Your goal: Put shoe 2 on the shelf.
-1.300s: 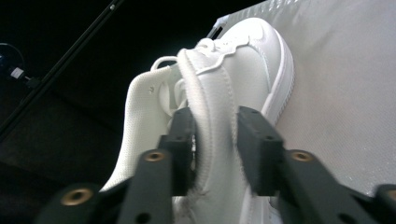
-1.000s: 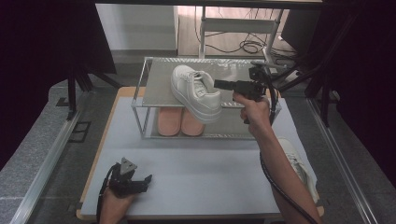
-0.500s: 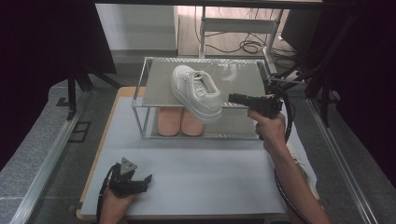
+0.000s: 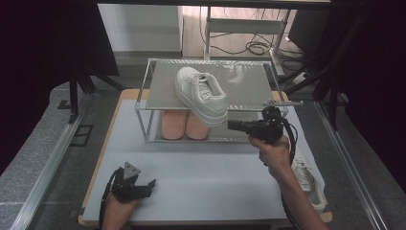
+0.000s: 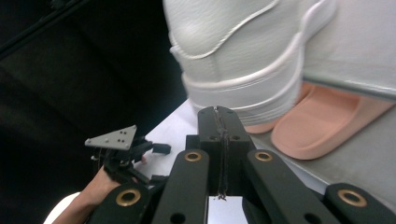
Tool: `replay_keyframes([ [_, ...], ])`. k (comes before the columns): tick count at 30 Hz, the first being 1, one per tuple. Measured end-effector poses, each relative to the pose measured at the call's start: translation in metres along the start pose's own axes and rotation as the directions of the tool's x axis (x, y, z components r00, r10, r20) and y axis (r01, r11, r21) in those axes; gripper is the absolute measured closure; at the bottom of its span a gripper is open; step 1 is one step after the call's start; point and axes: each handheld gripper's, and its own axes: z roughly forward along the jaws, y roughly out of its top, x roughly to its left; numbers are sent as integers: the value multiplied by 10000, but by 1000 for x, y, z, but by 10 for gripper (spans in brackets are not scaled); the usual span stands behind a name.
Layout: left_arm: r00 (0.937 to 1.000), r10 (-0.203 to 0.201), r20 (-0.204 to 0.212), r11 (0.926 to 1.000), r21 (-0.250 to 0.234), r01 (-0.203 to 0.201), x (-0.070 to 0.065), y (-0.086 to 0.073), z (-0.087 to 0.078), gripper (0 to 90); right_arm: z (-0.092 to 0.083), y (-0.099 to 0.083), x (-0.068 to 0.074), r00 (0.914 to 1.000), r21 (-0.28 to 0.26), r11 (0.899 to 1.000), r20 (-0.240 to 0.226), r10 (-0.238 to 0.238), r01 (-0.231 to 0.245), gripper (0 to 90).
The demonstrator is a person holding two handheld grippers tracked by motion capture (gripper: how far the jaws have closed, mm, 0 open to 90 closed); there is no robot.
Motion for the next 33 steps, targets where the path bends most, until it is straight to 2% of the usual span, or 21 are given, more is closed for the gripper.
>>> replay_keyframes([
  [3,10000,6,-1,10000,-6,-6,0,0,0,147,7,1,1,9999,106,9999,-102,4,-3,900],
  [8,10000,-4,22,10000,-1,4,0,0,0,147,18,4,-1,10000,140,9999,25,33,-33,900],
  [10,10000,-12,16,10000,-3,12,0,0,0,147,19,5,-2,9998,5,9999,-135,127,-127,900],
  [17,10000,-15,24,10000,-3,15,0,0,0,147,33,8,-2,9988,134,9996,-422,258,-252,900],
  [33,10000,-61,48,10000,-10,61,0,0,0,146,77,26,-4,9997,450,9990,-237,-58,69,900],
])
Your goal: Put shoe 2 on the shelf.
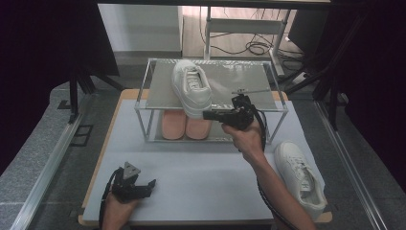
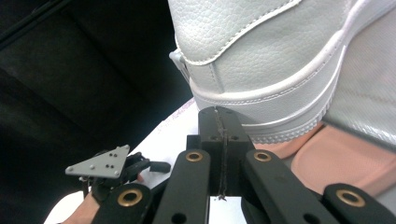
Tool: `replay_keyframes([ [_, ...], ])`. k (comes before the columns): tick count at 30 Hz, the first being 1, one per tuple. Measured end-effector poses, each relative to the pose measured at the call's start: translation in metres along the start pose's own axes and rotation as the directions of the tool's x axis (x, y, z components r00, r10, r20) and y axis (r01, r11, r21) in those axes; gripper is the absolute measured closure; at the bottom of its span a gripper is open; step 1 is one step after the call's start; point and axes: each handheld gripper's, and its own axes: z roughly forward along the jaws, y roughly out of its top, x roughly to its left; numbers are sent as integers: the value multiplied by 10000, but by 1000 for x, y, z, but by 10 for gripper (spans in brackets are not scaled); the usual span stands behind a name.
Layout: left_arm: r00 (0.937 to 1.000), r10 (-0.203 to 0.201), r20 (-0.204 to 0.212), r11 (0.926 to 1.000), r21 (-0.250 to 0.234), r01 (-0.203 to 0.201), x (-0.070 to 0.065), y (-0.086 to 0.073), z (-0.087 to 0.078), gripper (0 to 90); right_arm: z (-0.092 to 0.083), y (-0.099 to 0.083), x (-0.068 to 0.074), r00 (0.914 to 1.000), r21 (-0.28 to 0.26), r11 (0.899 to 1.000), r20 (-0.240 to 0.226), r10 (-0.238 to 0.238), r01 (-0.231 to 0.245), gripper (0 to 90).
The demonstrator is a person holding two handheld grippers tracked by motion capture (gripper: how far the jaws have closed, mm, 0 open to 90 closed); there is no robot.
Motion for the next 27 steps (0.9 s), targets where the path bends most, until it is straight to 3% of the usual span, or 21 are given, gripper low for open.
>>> replay_keyframes([
  [11,10000,5,-5,10000,5,-5,0,0,0,146,29,13,-2,9999,215,9997,-54,-91,92,900],
  [16,10000,2,-3,10000,3,-2,0,0,0,146,41,19,1,9996,314,9992,115,-249,246,900],
  [27,10000,5,1,10000,3,-5,0,0,0,146,66,30,7,9993,498,9980,19,-382,380,900],
])
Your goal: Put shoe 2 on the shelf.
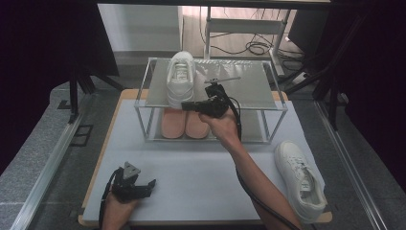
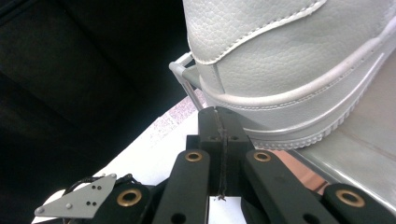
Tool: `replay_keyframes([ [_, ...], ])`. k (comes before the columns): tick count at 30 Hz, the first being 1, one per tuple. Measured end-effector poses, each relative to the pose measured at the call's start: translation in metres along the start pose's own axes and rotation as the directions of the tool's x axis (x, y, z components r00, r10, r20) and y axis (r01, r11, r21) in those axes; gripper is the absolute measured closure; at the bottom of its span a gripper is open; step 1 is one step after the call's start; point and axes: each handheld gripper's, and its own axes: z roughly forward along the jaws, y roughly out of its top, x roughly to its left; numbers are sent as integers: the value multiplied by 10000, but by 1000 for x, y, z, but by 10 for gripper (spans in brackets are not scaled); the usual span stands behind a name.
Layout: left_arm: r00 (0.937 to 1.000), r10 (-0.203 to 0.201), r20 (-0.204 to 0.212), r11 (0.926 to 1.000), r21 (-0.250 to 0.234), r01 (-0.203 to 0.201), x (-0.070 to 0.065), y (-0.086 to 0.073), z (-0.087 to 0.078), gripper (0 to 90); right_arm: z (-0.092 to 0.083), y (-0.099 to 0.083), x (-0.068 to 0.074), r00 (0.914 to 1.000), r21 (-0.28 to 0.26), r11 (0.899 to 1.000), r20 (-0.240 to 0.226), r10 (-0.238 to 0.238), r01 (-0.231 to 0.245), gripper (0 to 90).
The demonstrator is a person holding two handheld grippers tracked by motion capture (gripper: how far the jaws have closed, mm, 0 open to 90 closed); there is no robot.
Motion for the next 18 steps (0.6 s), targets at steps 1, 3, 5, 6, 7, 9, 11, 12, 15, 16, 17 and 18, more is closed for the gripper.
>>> replay_keyframes([
  [1,10000,1,-7,10000,-4,-1,0,0,0,146,2,0,1,10000,56,10000,4,-45,45,900],
  [3,10000,-3,-5,10000,-9,3,0,0,0,146,3,-1,3,9998,146,9997,7,-177,177,900],
  [5,10000,0,-7,10000,-7,0,0,0,0,146,2,-3,3,9998,149,9997,3,-214,214,900],
  [6,10000,-2,-8,10000,-6,2,0,0,0,146,1,-4,3,9998,126,9997,19,-218,218,900],
  [7,10000,0,-3,10000,-8,0,0,0,0,146,0,-4,4,9995,125,9996,150,-272,270,898],
  [9,10000,1,-4,10000,-8,-1,0,0,0,146,-2,-6,4,9988,188,9991,277,-392,387,883],
  [11,10000,-2,-9,10000,-8,2,0,0,0,146,-4,-9,4,9981,258,9985,376,-486,477,869],
  [12,10000,6,-4,10000,-8,-6,0,0,0,146,-5,-11,5,9975,307,9981,451,-544,530,862],
  [15,10000,3,-5,10000,-11,-3,0,0,0,146,-10,-16,7,9944,410,9962,694,-791,764,837],
  [16,10000,4,-8,10000,-12,-4,0,0,0,146,-12,-19,7,9930,475,9951,765,-902,867,833],
  [17,10000,7,-9,10000,-11,-7,0,0,0,146,-13,-20,8,9919,529,9942,816,-973,932,825],
  [18,10000,2,-7,10000,-12,-2,0,0,0,146,-15,-22,8,9899,585,9929,913,-1086,1035,811],
])
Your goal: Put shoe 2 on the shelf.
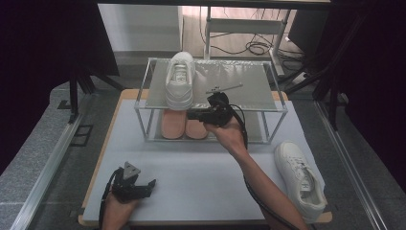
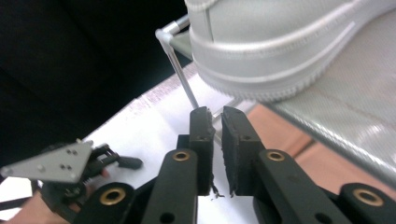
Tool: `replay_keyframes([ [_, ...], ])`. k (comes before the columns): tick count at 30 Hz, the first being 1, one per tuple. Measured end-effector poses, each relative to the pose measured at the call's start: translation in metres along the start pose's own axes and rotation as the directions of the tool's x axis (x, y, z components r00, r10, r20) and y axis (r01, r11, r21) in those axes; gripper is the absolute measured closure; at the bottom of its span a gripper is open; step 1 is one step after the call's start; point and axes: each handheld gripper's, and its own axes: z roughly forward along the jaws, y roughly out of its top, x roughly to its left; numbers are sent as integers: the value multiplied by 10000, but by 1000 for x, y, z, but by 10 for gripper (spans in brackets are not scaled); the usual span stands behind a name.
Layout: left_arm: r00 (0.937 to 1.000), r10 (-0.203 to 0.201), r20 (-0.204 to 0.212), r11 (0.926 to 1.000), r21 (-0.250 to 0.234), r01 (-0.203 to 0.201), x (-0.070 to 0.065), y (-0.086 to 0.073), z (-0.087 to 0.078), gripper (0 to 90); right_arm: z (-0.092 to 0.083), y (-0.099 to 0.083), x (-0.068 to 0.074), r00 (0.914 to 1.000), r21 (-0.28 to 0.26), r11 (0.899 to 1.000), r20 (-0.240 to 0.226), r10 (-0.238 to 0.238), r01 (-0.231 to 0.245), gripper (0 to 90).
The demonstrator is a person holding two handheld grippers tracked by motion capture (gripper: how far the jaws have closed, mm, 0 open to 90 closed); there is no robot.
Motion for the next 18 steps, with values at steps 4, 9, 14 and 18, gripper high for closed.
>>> replay_keyframes([
  [4,10000,3,-10,10000,-5,-3,0,0,0,146,-5,-8,2,9972,229,9984,518,-534,523,775],
  [9,10000,19,-22,10000,15,-19,0,0,0,147,-9,-22,4,9879,581,9925,1053,-1136,1079,707],
  [14,10000,44,-15,10000,35,-43,0,0,0,146,-12,-37,1,9791,882,9863,1368,-1505,1393,630],
  [18,10000,23,-17,10000,42,-23,0,0,0,147,-15,-47,-2,9711,1049,9807,1568,-1801,1650,559],
])
